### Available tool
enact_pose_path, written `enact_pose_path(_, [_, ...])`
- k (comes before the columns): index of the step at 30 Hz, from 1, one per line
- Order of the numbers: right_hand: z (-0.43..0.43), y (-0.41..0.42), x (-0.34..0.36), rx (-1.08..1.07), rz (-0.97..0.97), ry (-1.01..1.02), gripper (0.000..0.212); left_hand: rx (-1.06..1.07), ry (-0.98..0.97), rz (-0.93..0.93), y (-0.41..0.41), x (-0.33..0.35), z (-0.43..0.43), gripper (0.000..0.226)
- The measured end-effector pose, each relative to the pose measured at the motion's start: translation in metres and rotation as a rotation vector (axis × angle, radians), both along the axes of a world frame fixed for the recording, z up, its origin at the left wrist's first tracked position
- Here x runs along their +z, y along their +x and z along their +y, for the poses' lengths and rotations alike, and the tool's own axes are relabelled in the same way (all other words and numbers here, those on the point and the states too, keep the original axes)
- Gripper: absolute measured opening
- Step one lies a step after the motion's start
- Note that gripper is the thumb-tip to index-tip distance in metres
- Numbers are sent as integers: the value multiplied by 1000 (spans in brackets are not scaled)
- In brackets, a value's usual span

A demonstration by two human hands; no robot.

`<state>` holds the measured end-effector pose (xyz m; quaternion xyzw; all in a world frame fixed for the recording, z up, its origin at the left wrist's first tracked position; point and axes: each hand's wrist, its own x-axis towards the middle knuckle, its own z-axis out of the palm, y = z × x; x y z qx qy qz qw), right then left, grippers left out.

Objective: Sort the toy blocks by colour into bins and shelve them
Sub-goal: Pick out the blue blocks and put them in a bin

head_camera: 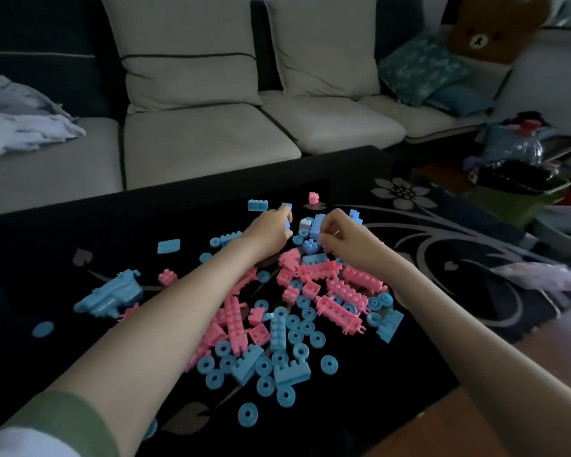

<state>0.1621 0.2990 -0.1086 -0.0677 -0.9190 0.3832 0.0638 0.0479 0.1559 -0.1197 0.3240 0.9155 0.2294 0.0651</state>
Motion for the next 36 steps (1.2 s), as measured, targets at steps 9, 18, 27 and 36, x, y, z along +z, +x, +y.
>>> enact_pose_path(9, [-106, 10, 54, 188, 100, -138, 11, 115, -11, -166, 61, 60, -100, 8])
enact_pose_path(18, [-282, 49, 74, 640, 191, 107, 24, 541, 14, -233, 132, 92, -312, 26])
enact_pose_path(27, [-351, 60, 46, 790, 44, 288, 55, 619, -55, -220, 168, 81, -394, 27])
enact_pose_path(36, [-234, 48, 44, 449, 16, 371, 52, 326, -381, -71, 130, 70, -310, 50])
